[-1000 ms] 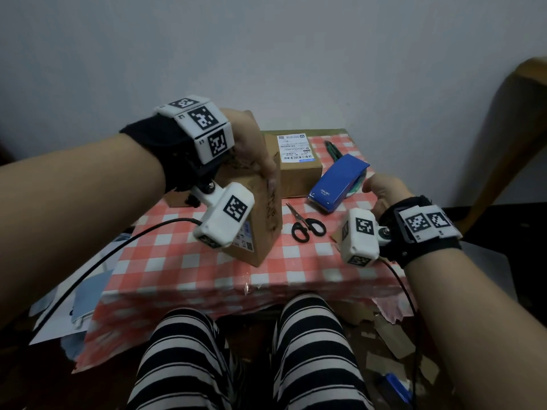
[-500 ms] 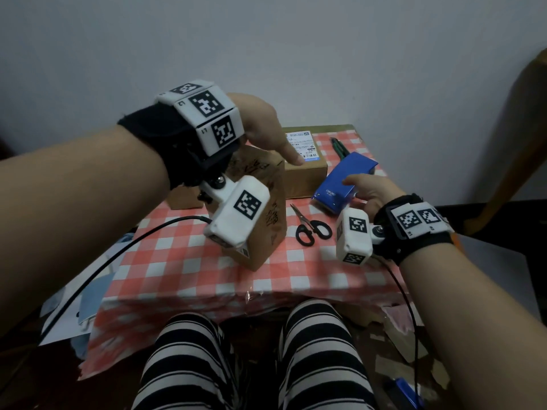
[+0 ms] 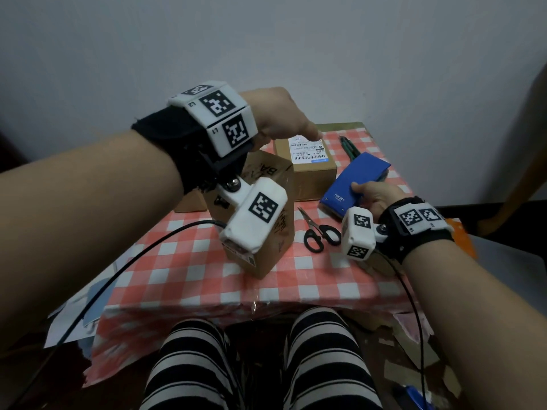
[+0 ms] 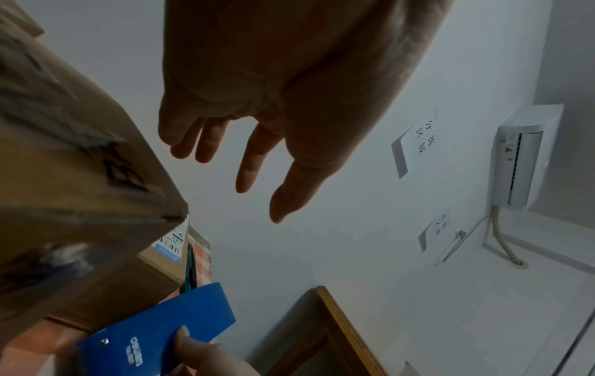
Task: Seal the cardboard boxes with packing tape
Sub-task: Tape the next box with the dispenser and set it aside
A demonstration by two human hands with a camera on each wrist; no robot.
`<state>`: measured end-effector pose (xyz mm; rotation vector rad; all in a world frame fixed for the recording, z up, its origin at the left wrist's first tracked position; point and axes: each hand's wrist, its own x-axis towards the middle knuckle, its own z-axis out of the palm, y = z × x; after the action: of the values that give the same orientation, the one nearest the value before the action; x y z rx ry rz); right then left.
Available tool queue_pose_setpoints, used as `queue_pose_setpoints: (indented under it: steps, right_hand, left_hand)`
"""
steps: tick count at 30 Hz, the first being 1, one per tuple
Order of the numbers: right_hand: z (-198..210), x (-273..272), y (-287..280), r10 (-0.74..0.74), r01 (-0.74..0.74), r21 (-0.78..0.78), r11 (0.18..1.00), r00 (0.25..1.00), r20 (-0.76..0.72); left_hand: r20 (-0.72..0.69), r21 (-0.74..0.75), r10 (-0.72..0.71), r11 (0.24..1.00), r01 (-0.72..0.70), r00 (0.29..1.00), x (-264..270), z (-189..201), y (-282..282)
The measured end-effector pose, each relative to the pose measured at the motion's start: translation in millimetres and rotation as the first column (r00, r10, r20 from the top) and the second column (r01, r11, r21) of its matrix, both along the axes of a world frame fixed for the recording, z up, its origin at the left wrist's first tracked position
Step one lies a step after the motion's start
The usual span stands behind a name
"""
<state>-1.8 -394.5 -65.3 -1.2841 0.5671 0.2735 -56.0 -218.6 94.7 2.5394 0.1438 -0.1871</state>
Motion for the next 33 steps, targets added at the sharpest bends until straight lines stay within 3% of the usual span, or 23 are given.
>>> queue_pose_setpoints:
  steps: [7, 16, 22, 27, 33]
  right_hand:
    - [31, -23, 3, -0.017, 0.019, -0.008, 1.000, 0.986, 0.164]
    - [83, -58, -4, 0.059, -0.070, 0.026, 0.997, 0.951, 0.303]
    - [113, -81, -6, 0.048, -0.147, 0.237, 0.960, 0.924, 0.379]
    - [136, -97, -3, 0.076, -0.261, 0.434, 0.862, 0.914, 0.399]
    - [149, -108, 10, 0.138, -0.359, 0.503, 0.786, 0.896, 0.423]
  left_hand:
    - [0.050, -0.053, 0.035, 0.998, -0.032, 0.998, -7, 2, 8]
    - [0.058, -0.171, 0.081, 0.983, -0.070, 0.995, -39, 11, 15]
    - [0.078, -0.286, 0.080, 0.957, -0.055, 0.994, -62, 24, 16]
    - [0.029, -0.438, 0.059, 0.898, -0.041, 0.998, -79, 30, 20]
    - [-0.026, -0.603, -0.027, 0.798, 0.006, 0.999, -91, 32, 25]
